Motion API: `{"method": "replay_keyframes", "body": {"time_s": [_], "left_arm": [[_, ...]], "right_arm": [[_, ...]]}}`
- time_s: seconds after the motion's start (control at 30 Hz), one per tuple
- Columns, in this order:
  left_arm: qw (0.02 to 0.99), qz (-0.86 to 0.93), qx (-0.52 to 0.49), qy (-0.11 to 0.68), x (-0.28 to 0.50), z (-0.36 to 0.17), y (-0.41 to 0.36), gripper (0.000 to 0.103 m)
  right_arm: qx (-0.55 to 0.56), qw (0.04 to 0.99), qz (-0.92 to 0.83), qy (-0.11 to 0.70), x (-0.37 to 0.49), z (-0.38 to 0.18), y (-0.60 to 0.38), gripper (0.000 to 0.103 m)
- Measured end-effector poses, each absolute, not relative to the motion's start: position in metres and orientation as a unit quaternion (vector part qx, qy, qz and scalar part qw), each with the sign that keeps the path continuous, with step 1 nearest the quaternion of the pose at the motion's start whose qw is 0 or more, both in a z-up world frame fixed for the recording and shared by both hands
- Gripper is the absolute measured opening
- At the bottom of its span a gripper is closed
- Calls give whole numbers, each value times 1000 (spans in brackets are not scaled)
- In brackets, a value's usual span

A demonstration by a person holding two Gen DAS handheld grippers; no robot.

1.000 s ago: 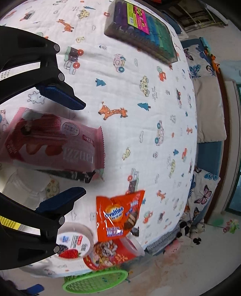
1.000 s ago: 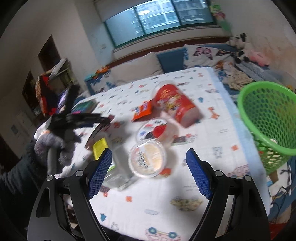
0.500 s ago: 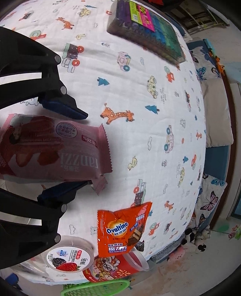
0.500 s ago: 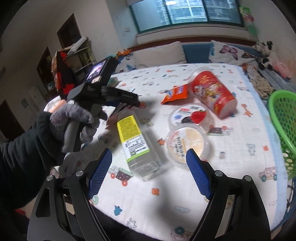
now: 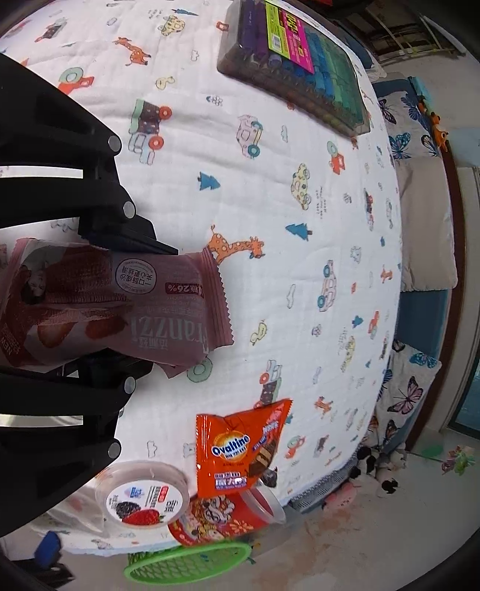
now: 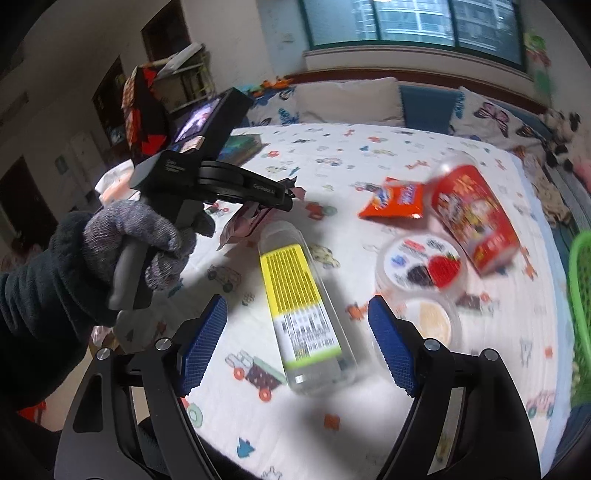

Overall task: Collect trash
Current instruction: 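Lift the pink wrapper with the left gripper while the right approaches the yellow-label bottle, then drop the yellow-label bottle into the basket with the right gripper while the left carries the wrapper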

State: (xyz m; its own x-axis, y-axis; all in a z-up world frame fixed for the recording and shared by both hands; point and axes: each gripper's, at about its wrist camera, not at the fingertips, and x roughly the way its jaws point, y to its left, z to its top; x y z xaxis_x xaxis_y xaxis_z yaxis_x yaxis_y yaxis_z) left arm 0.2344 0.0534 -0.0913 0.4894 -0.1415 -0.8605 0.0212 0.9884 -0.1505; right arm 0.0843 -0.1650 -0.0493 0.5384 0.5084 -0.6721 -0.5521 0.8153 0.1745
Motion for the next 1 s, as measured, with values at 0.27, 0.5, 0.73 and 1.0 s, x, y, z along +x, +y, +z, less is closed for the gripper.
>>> {"method": "replay_keyframes", "body": {"time_s": [0.27, 0.5, 0.73, 1.0], "left_arm": [[871, -59, -73, 481, 217, -70, 72, 40], [878, -67, -81, 468, 206, -57, 83, 40], [880, -73, -92, 459, 201, -52, 91, 40], [883, -74, -98, 453, 197, -48, 95, 40]], "right_arm": [[-83, 843, 333, 415, 125, -52, -128, 74], [-115, 804, 350, 467, 158, -69, -100, 66], [-137, 783, 352, 494, 172, -86, -85, 54], [-137, 794, 344, 481, 165, -77, -91, 47]]}}
